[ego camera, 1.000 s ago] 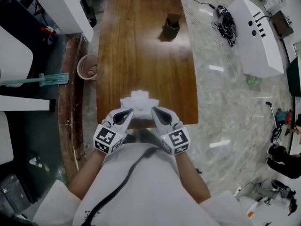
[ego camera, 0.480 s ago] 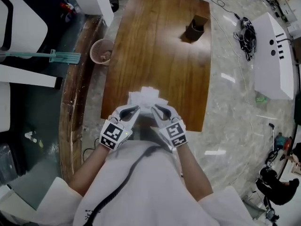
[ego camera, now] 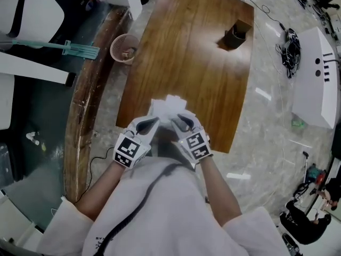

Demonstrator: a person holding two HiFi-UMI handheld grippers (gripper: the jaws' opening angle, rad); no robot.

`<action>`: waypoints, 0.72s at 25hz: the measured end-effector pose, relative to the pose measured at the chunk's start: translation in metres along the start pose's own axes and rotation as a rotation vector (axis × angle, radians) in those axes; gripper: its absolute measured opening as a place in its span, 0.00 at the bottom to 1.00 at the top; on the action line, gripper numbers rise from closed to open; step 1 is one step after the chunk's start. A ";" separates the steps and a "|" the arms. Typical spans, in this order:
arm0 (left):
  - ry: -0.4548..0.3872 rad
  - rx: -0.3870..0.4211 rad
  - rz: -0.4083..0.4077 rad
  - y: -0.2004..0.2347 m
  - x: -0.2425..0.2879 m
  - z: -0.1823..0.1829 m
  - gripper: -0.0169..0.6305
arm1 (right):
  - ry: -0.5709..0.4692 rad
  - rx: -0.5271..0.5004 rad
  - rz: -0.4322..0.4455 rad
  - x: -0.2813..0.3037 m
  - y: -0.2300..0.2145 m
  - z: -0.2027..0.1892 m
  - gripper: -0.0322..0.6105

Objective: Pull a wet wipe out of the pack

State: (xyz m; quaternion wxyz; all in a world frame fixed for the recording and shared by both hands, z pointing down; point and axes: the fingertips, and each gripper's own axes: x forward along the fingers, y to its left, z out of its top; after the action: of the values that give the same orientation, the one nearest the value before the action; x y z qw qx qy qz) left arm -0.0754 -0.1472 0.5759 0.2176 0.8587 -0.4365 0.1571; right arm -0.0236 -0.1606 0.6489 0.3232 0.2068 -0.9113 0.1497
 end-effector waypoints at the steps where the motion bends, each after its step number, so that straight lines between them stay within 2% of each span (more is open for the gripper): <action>1: 0.000 -0.003 0.004 0.001 -0.001 -0.001 0.04 | 0.008 -0.003 0.002 0.002 0.000 -0.001 0.24; 8: -0.004 -0.019 0.032 0.005 -0.006 -0.003 0.04 | 0.043 -0.018 0.013 0.009 -0.002 -0.004 0.23; 18: 0.002 -0.014 0.045 0.008 -0.011 -0.009 0.04 | 0.041 -0.042 -0.004 0.010 0.000 -0.002 0.08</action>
State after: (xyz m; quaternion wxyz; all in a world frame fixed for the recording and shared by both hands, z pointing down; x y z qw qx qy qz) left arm -0.0889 -0.1390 0.5801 0.2205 0.8469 -0.4569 0.1596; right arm -0.0296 -0.1630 0.6566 0.3462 0.1988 -0.9070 0.1338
